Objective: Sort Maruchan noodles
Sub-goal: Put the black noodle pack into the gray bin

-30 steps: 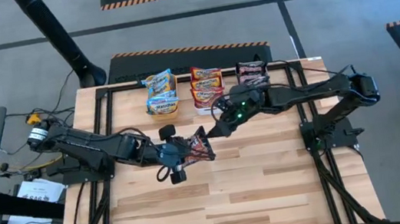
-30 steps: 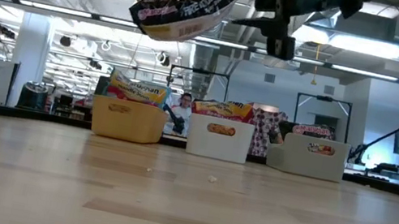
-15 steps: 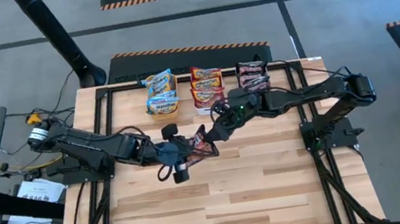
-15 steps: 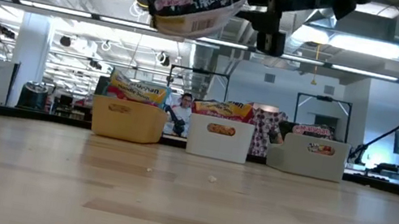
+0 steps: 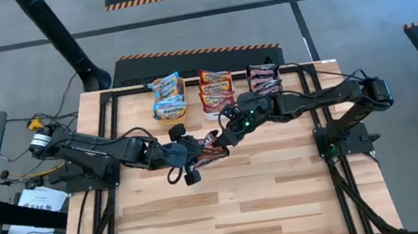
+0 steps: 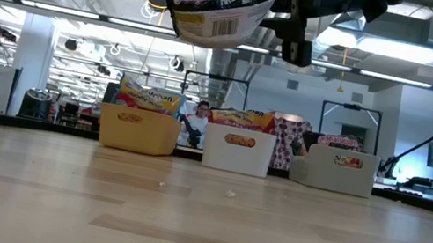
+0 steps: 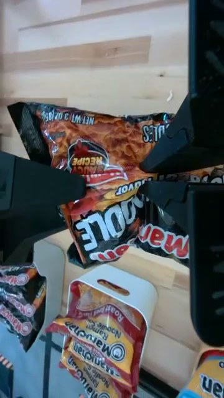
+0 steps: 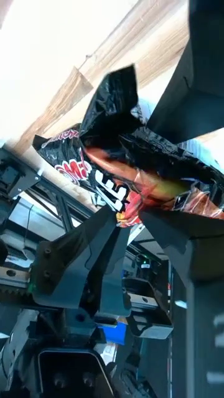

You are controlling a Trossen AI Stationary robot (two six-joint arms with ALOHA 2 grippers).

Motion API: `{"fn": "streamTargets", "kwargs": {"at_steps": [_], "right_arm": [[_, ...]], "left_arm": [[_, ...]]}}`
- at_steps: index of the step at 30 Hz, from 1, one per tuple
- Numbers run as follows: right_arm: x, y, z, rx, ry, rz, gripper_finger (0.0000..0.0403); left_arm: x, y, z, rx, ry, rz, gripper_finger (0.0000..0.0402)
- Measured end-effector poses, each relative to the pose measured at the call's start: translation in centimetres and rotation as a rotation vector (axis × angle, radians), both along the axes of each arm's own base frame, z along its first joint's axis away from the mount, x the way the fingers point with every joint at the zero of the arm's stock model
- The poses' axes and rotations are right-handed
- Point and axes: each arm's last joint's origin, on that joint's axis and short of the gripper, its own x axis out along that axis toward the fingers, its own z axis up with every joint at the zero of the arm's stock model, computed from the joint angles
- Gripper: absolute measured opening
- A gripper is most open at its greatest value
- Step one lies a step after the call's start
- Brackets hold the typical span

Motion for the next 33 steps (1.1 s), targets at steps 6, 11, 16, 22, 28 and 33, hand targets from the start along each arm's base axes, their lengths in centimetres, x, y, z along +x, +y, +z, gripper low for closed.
{"fn": "streamTargets", "kwargs": {"at_steps": [6,11,16,22,28,33], "right_arm": [[0.0,0.0,0.0,-0.004,0.001,0.001,0.0152],[0.0,0.0,0.0,-0.027,-0.005,0.01,0.0089],[0.0,0.0,-0.1,-0.049,-0.009,0.023,0.0042],[0.0,0.0,-0.1,-0.074,-0.016,0.038,0.0012],[-0.2,0.1,-0.3,-0.093,0.007,0.054,0.0008],[-0.5,0.1,-0.7,-0.127,0.05,0.076,0.0007]], "left_arm": [[0.1,0.6,0.0,0.003,-0.003,0.024,0.0],[0.2,1.1,0.0,-0.007,0.002,0.028,0.0],[0.3,1.5,-0.1,-0.062,0.001,0.016,0.0018],[0.3,1.6,-0.1,-0.071,0.001,0.021,0.0051],[0.4,1.6,-0.1,-0.045,0.013,-0.028,0.0094],[0.4,1.7,0.0,-0.038,0.01,-0.01,0.0127]]}}
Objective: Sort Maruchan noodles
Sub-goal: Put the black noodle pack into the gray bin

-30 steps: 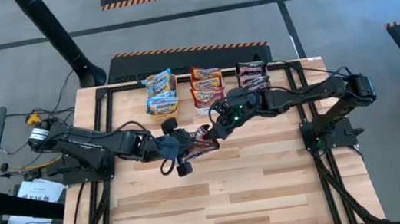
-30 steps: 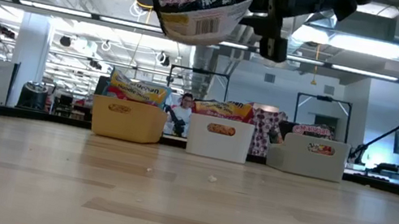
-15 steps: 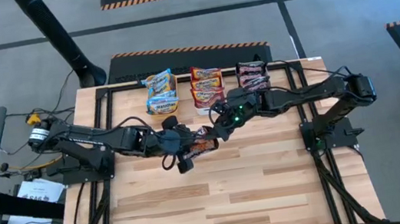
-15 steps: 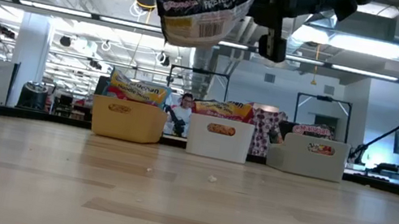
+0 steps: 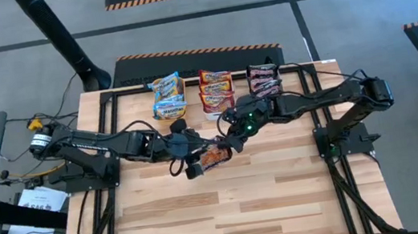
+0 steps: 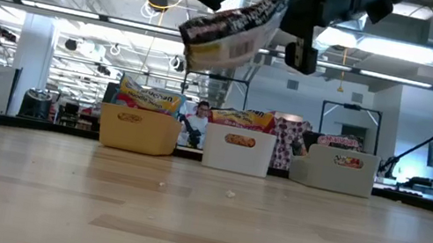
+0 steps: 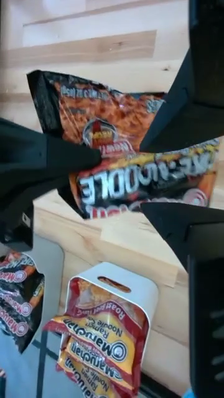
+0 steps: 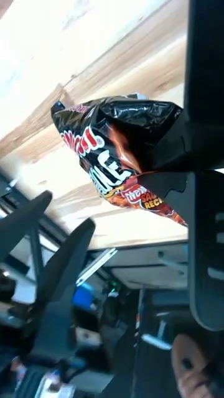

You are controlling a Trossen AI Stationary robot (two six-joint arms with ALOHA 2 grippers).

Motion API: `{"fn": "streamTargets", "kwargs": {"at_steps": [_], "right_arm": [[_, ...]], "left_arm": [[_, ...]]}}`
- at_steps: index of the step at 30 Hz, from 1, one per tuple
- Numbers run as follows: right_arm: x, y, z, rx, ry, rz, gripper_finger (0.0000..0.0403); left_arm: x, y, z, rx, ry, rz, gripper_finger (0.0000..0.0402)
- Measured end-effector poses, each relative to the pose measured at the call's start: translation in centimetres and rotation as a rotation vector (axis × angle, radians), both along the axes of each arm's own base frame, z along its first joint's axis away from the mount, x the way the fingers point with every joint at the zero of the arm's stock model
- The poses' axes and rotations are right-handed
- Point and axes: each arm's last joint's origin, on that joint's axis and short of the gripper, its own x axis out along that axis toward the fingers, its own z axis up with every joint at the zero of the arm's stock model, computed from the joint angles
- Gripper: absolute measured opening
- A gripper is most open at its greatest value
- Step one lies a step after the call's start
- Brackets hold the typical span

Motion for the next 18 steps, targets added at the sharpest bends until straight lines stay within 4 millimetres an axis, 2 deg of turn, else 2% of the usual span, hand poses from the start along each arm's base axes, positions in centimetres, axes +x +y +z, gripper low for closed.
{"fn": "streamTargets", "kwargs": {"at_steps": [11,13,18], "right_arm": [[-1.9,0.1,-0.3,-0.144,0.117,0.073,0.0006],[-2.3,0.5,0.1,-0.221,0.107,0.077,0.0006],[-4.6,1.5,1.2,-0.404,0.175,0.055,0.0006]], "left_arm": [[-0.2,-0.3,0.2,-0.099,0.0,-0.052,0.0134],[-0.2,-0.3,0.2,-0.101,-0.001,-0.054,0.0134],[-0.2,-0.4,0.1,-0.131,-0.003,-0.056,0.0134]]}}
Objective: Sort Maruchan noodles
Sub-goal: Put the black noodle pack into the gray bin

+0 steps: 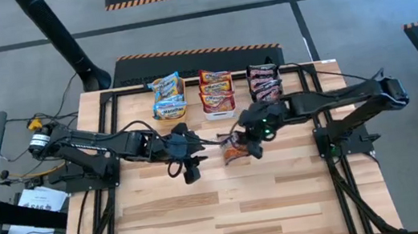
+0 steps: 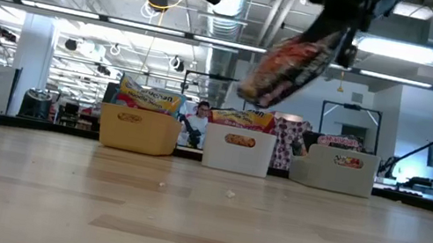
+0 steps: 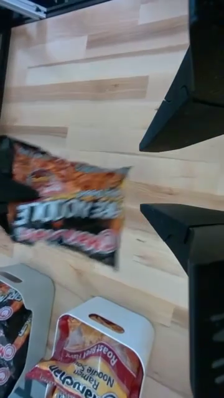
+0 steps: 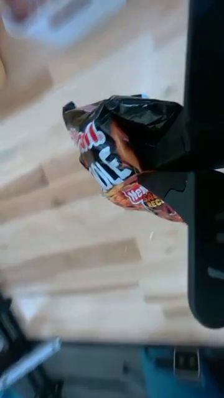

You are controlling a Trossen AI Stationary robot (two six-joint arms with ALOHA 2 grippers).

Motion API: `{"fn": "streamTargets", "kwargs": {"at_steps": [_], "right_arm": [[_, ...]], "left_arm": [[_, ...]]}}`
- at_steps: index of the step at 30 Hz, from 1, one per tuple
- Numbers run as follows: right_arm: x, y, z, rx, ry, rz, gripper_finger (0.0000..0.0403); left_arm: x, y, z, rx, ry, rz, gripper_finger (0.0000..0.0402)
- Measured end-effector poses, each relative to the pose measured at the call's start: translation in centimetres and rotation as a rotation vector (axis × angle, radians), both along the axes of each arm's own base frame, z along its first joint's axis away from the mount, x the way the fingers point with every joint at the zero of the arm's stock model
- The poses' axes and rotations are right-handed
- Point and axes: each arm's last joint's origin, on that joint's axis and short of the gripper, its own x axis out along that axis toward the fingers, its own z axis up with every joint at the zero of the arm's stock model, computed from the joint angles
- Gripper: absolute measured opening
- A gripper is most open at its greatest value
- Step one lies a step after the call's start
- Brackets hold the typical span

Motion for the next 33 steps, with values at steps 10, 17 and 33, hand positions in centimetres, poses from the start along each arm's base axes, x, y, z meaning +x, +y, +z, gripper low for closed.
{"fn": "streamTargets", "kwargs": {"at_steps": [10,17,33], "right_arm": [[-6.0,1.3,3.5,-0.256,0.011,-0.111,0.0006],[-10.1,1.5,4.1,-0.331,-0.071,-0.196,0.0006],[-15.2,-1.6,-1.3,-0.348,-0.224,-0.478,0.0006]], "left_arm": [[0.0,0.0,0.0,-0.004,0.0,0.001,0.0134],[0.0,0.0,0.0,-0.005,0.002,0.001,0.0134],[0.0,0.0,0.0,-0.005,0.002,0.001,0.0134]]}}
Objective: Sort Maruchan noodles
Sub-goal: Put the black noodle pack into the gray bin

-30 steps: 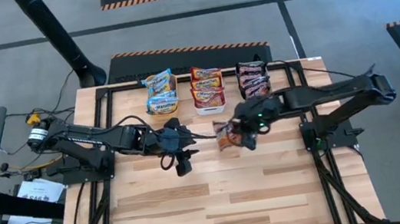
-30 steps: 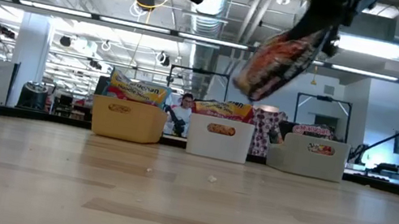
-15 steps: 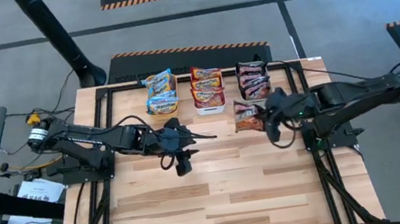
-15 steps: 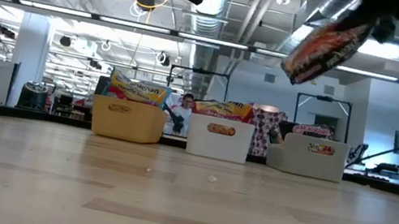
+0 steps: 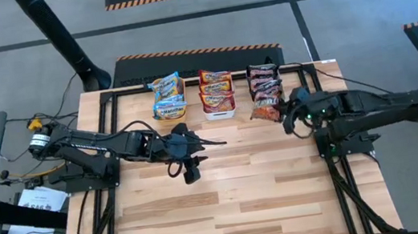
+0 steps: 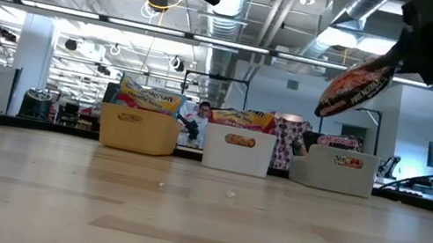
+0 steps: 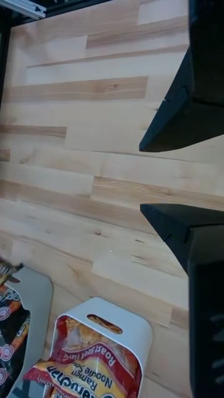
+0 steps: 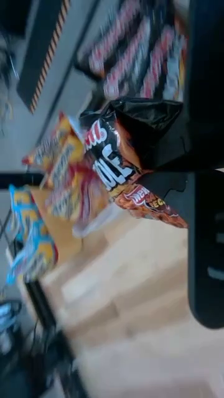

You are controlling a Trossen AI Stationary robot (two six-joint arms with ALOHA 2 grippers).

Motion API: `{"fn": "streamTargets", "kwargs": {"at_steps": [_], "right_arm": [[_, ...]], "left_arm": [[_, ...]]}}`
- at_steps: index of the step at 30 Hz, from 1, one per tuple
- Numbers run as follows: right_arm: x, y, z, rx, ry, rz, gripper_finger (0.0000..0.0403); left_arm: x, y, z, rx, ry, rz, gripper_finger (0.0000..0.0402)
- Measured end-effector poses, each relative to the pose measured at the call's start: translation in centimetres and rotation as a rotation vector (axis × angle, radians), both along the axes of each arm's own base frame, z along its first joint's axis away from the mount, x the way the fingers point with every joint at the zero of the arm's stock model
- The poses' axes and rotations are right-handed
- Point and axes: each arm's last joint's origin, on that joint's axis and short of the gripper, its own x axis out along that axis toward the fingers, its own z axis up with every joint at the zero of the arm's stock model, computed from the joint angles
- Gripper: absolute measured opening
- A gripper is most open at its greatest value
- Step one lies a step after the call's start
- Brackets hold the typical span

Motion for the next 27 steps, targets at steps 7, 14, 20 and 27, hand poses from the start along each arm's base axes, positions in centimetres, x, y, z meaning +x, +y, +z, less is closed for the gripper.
{"fn": "streamTargets", "kwargs": {"at_steps": [7,14,20,27], "right_arm": [[-0.1,-2.0,-0.2,-0.171,0.124,-0.06,0.0013],[-0.2,-2.9,-0.4,-0.296,0.251,0.032,0.0011],[-0.4,-3.7,-0.4,-0.354,0.304,0.025,0.0011],[-0.1,-4.9,-1.0,-0.345,0.374,-0.003,0.0011]], "left_arm": [[0.0,0.0,0.0,0.0,0.0,0.0,0.0134],[0.0,0.0,0.0,0.025,0.005,-0.018,0.0134],[0.0,0.0,0.0,0.027,0.005,-0.02,0.0134],[0.0,0.0,0.0,0.028,0.005,-0.02,0.0134]]}}
